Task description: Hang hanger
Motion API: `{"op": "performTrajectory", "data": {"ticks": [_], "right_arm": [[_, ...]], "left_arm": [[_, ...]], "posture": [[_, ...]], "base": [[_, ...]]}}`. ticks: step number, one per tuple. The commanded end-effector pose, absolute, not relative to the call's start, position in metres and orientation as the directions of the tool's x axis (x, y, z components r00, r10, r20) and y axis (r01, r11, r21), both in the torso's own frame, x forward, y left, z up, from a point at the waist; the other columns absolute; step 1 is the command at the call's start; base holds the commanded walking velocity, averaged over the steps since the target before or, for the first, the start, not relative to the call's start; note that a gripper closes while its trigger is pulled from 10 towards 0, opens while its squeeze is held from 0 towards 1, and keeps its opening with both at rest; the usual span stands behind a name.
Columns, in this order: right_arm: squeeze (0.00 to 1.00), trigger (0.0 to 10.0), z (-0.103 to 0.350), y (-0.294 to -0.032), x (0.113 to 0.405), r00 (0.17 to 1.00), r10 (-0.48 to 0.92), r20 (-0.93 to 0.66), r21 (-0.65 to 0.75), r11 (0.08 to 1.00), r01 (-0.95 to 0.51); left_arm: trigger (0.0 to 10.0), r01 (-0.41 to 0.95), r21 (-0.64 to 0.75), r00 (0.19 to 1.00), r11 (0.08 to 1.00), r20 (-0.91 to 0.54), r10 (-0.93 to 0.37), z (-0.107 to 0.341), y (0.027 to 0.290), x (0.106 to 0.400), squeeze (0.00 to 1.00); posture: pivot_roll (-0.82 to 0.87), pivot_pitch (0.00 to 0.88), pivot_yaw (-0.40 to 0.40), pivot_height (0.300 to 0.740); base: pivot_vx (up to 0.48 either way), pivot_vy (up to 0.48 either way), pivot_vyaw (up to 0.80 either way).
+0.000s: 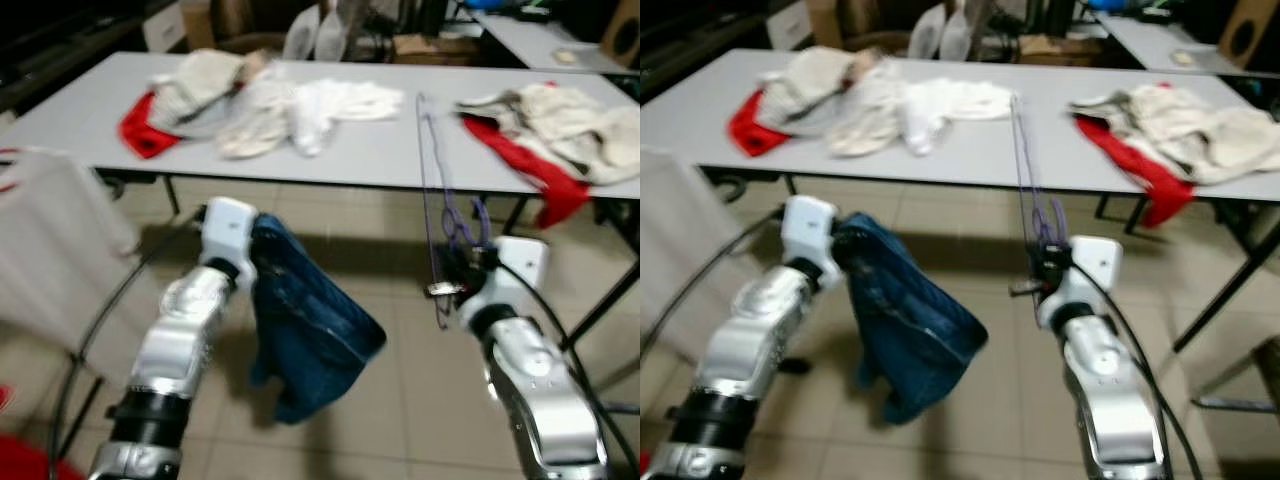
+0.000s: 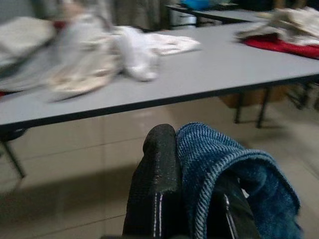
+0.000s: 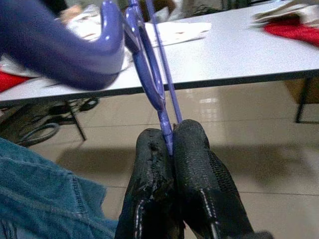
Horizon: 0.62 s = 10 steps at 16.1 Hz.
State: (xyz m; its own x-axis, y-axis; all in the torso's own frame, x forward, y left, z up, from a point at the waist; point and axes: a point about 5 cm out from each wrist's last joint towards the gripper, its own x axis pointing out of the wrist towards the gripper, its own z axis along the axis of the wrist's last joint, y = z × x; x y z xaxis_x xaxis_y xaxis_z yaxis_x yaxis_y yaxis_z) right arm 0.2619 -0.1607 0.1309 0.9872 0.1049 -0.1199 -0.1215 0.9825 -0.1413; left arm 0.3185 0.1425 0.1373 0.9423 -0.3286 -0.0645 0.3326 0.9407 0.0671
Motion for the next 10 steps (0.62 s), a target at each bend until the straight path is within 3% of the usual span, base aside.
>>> {"op": "performTrajectory", "data": {"ticks": [1, 4, 10], "right_arm": [[0.00, 10.0, 0.134, -0.169, 0.263, 0.991, 0.066, -0.113, -0.161, 0.983, -0.084], [0.00, 10.0, 0.135, -0.165, 0.263, 0.992, 0.078, -0.104, -0.151, 0.984, -0.093], [0.00, 10.0, 0.138, -0.161, 0.268, 0.989, 0.117, -0.088, -0.149, 0.980, -0.129]], "left_arm": [[10.0, 0.369, 0.077, 0.930, 0.926, -0.018, -0.368, 0.148, 0.131, 0.320, 0.00], [10.0, 0.359, 0.071, 0.933, 0.931, 0.006, -0.361, 0.153, 0.130, 0.323, 0.00], [10.0, 0.345, 0.045, 0.938, 0.938, 0.034, -0.346, 0.161, 0.135, 0.325, 0.00]], "posture": [[-0.11, 0.000, 0.029, 0.740], [-0.10, 0.000, 0.031, 0.740], [-0.09, 0.000, 0.016, 0.740]], "base": [[0.000, 0.000, 0.00], [0.000, 0.000, 0.00], [0.307, 0.000, 0.00]]}}
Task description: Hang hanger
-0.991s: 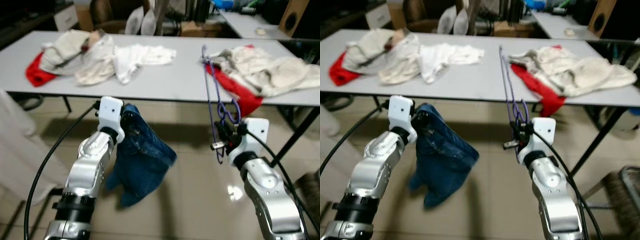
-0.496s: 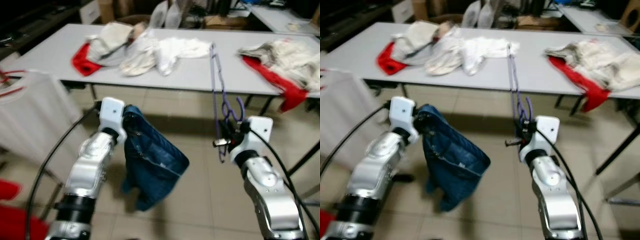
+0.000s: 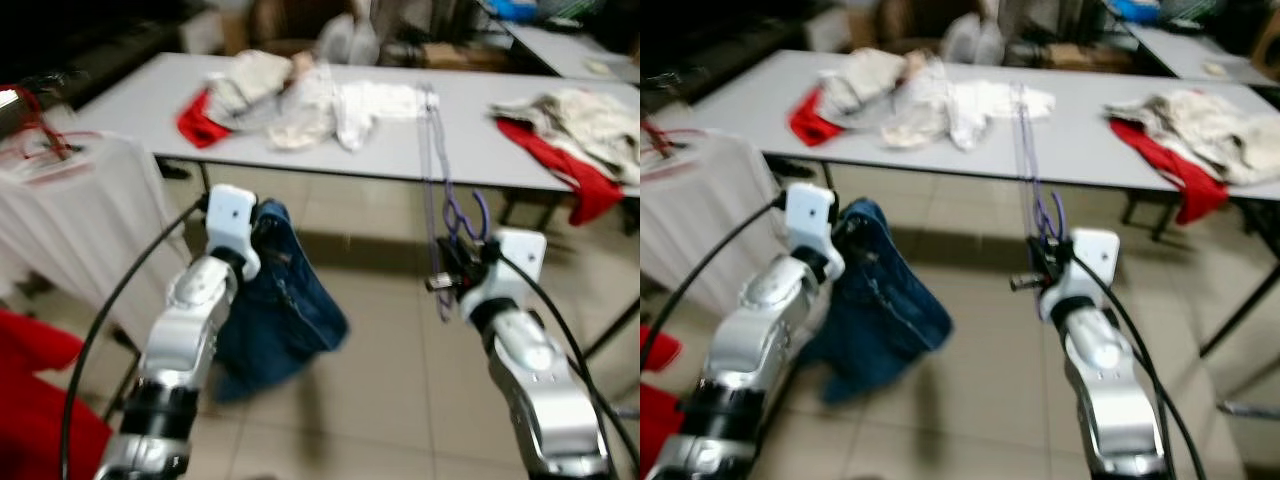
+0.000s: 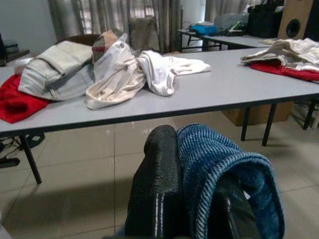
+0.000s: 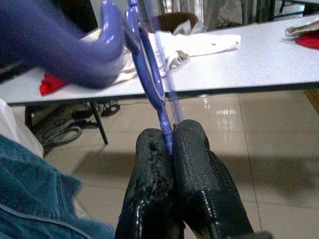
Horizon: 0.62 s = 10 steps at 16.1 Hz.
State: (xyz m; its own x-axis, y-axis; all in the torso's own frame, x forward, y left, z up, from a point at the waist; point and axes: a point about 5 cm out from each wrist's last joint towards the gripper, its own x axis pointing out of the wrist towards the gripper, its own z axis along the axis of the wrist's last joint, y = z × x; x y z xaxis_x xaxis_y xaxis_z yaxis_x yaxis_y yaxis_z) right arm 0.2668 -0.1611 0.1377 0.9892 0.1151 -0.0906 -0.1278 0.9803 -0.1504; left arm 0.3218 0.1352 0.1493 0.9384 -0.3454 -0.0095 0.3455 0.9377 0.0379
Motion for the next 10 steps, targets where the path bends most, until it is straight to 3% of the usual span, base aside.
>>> {"op": "performTrajectory", "data": {"ticks": [1, 10], "right_arm": [[0.00, 10.0, 0.1381, -0.1622, 0.2692, 0.989, 0.121, -0.088, -0.152, 0.979, -0.133], [0.00, 10.0, 0.1346, -0.1653, 0.2712, 0.988, 0.112, -0.106, -0.153, 0.980, -0.127]], "left_arm": [[10.0, 0.344, 0.045, 0.938, 0.938, 0.036, -0.345, 0.1618, 0.1344, 0.3248, 0.00], [10.0, 0.354, 0.046, 0.934, 0.934, 0.041, -0.355, 0.1624, 0.1315, 0.3277, 0.00]], "posture": [[-0.09, 0.000, 0.015, 0.740], [-0.09, 0.000, 0.013, 0.740]], "base": [[0.334, 0.000, 0.00], [0.337, 0.000, 0.00]]}}
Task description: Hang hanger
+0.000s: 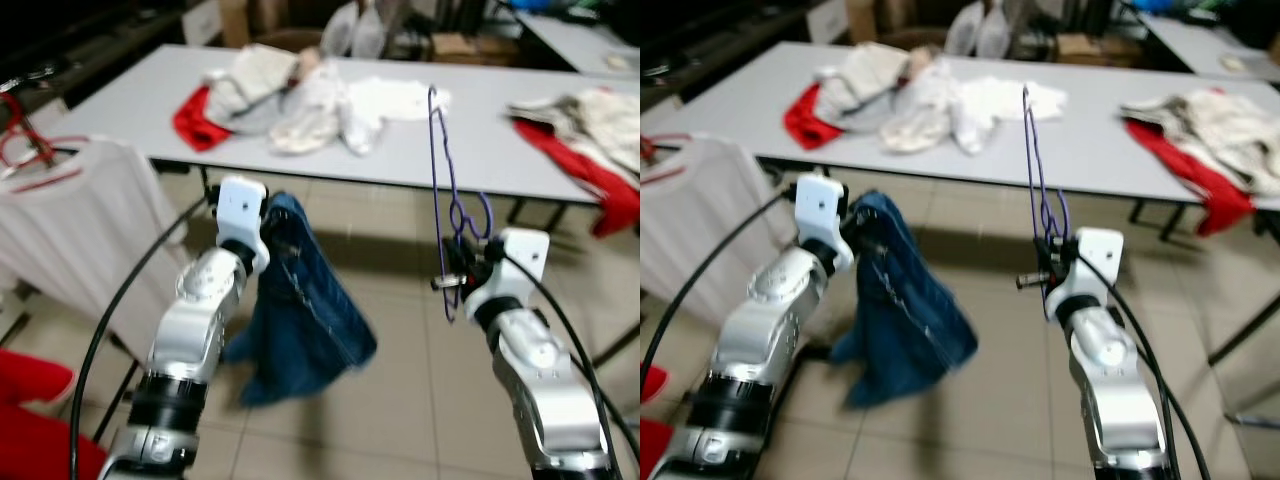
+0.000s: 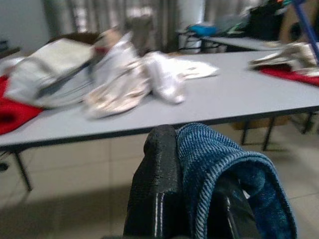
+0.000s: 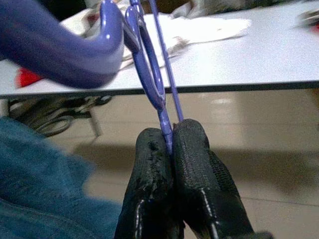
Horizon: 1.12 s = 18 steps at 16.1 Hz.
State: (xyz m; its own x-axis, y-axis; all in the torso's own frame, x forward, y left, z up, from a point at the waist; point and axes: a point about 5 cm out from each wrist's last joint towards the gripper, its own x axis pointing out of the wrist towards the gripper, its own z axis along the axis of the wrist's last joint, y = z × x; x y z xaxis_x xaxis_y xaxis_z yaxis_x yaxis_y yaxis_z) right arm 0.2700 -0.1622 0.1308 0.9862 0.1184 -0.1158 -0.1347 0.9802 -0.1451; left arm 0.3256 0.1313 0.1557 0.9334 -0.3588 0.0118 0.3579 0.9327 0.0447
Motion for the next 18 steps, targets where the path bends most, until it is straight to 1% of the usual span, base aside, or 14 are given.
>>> {"op": "performTrajectory", "data": {"ticks": [1, 6, 10, 13, 15, 17, 18], "right_arm": [[0.00, 10.0, 0.135, -0.166, 0.271, 0.988, 0.111, -0.108, -0.142, 0.982, -0.126], [0.00, 10.0, 0.137, -0.171, 0.275, 0.989, 0.109, -0.100, -0.165, 0.978, -0.124], [0.00, 10.0, 0.139, -0.179, 0.275, 0.991, 0.095, -0.096, -0.186, 0.976, -0.112], [0.00, 10.0, 0.140, -0.181, 0.275, 0.990, 0.101, -0.096, -0.195, 0.974, -0.118], [0.00, 10.0, 0.144, -0.184, 0.277, 0.986, 0.139, -0.090, -0.219, 0.963, -0.156], [0.00, 10.0, 0.149, -0.189, 0.277, 0.981, 0.174, -0.084, -0.227, 0.955, -0.189], [0.00, 10.0, 0.158, -0.195, 0.277, 0.969, 0.234, -0.076, -0.234, 0.941, -0.246]], "left_arm": [[10.0, 0.355, 0.045, 0.933, 0.934, 0.041, -0.357, 0.162, 0.131, 0.328, 0.00], [10.0, 0.353, 0.042, 0.934, 0.935, 0.038, -0.354, 0.160, 0.130, 0.328, 0.00], [10.0, 0.353, 0.035, 0.934, 0.935, 0.044, -0.354, 0.161, 0.127, 0.329, 0.00], [10.0, 0.348, 0.030, 0.936, 0.937, 0.049, -0.349, 0.161, 0.126, 0.330, 0.00], [10.0, 0.283, 0.042, 0.957, 0.958, 0.058, -0.285, 0.167, 0.135, 0.335, 0.00], [10.0, 0.265, 0.038, 0.962, 0.963, 0.062, -0.267, 0.171, 0.139, 0.340, 0.00], [10.0, 0.257, 0.052, 0.963, 0.965, 0.063, -0.260, 0.176, 0.141, 0.346, 0.00]], "posture": [[-0.09, 0.000, 0.012, 0.740], [-0.09, 0.000, 0.005, 0.740], [-0.10, 0.000, 0.003, 0.740], [-0.10, 0.000, 0.001, 0.740], [-0.10, 0.000, 0.000, 0.740], [-0.10, 0.000, 0.001, 0.740], [-0.10, 0.000, 0.002, 0.740]], "base": [[0.337, 0.000, -0.80], [0.337, 0.000, -0.80], [0.337, 0.000, 0.00], [0.337, 0.000, 0.00], [0.337, 0.000, 0.00], [0.343, 0.000, 0.00], [0.352, 0.000, 0.00]]}}
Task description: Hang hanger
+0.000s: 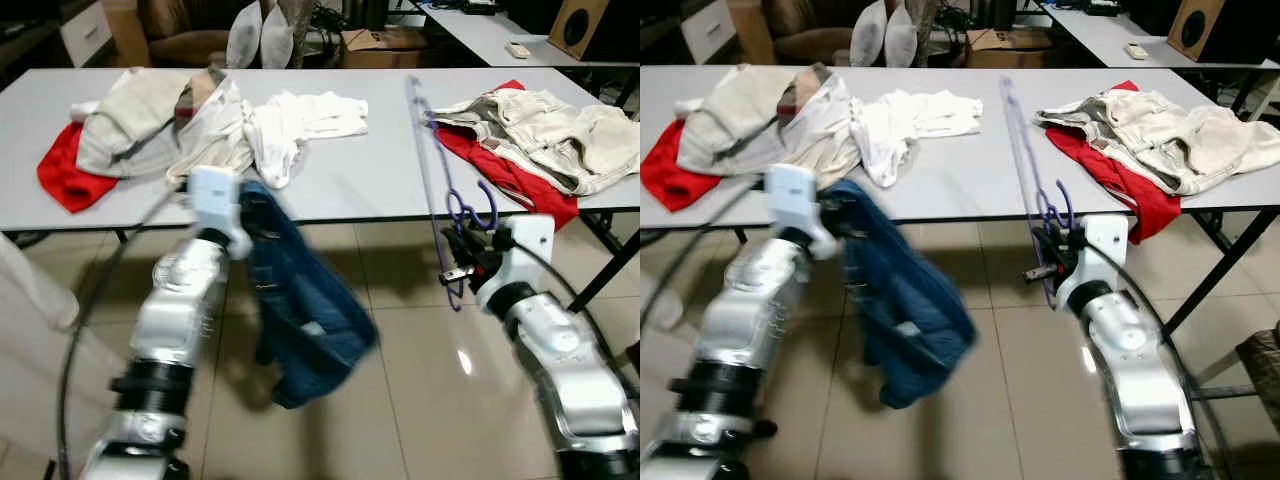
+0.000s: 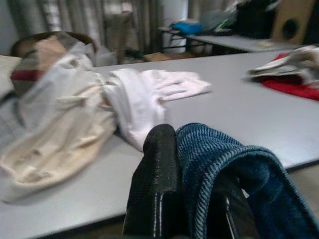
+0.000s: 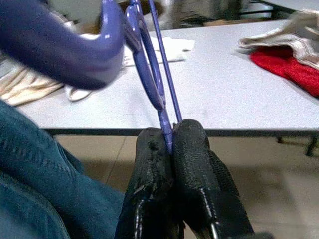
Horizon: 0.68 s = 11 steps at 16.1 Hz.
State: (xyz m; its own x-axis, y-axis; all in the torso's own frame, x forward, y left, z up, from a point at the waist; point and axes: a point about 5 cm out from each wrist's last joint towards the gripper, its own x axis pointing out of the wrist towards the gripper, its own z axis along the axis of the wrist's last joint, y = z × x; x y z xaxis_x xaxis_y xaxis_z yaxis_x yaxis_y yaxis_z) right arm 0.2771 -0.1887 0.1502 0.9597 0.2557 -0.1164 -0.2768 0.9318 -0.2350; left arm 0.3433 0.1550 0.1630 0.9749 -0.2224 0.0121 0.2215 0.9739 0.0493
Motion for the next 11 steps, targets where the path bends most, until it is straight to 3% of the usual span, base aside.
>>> {"op": "performTrajectory", "data": {"ticks": [1, 2, 3, 4, 5, 8, 11], "right_arm": [[0.00, 10.0, 0.168, -0.200, 0.275, 0.947, 0.313, -0.071, -0.257, 0.912, -0.321], [0.00, 10.0, 0.182, -0.205, 0.268, 0.896, 0.439, -0.063, -0.258, 0.861, -0.439], [0.00, 10.0, 0.182, -0.205, 0.268, 0.896, 0.439, -0.063, -0.258, 0.861, -0.439], [0.00, 10.0, 0.194, -0.203, 0.249, 0.771, 0.631, -0.084, -0.241, 0.738, -0.631], [0.00, 10.0, 0.198, -0.200, 0.234, 0.666, 0.737, -0.119, -0.227, 0.632, -0.741], [0.00, 10.0, 0.197, -0.193, 0.210, 0.487, 0.860, -0.149, -0.123, 0.473, -0.873], [0.00, 10.0, 0.184, -0.191, 0.202, 0.430, 0.871, -0.236, -0.085, 0.422, -0.903]], "left_arm": [[10.0, 0.223, 0.076, 0.972, 0.972, 0.054, -0.228, 0.181, 0.146, 0.352, 0.00], [10.0, 0.167, 0.095, 0.984, 0.981, 0.047, -0.172, 0.188, 0.156, 0.364, 0.00], [10.0, 0.167, 0.095, 0.984, 0.981, 0.047, -0.172, 0.188, 0.156, 0.364, 0.00], [10.0, 0.167, 0.121, 0.983, 0.978, 0.060, -0.175, 0.203, 0.162, 0.377, 0.00], [10.0, 0.186, 0.138, 0.977, 0.973, 0.079, -0.198, 0.216, 0.162, 0.385, 0.00], [10.0, 0.207, 0.144, 0.966, 0.968, 0.125, -0.226, 0.245, 0.163, 0.402, 0.00], [10.0, 0.226, 0.166, 0.952, 0.960, 0.169, -0.254, 0.268, 0.163, 0.408, 0.00]], "posture": [[-0.11, 0.000, 0.004, 0.740], [-0.11, 0.000, 0.007, 0.740], [-0.11, 0.000, 0.007, 0.740], [-0.11, 0.000, 0.008, 0.740], [-0.11, 0.000, 0.008, 0.740], [-0.11, 0.000, 0.012, 0.740], [-0.11, 0.000, 0.022, 0.740]], "base": [[0.360, 0.000, 0.00], [0.364, 0.000, 0.00], [0.364, 0.000, 0.00], [0.352, 0.000, 0.00], [0.349, 0.000, 0.00], [0.352, 0.000, 0.00], [0.351, 0.000, 0.00]]}}
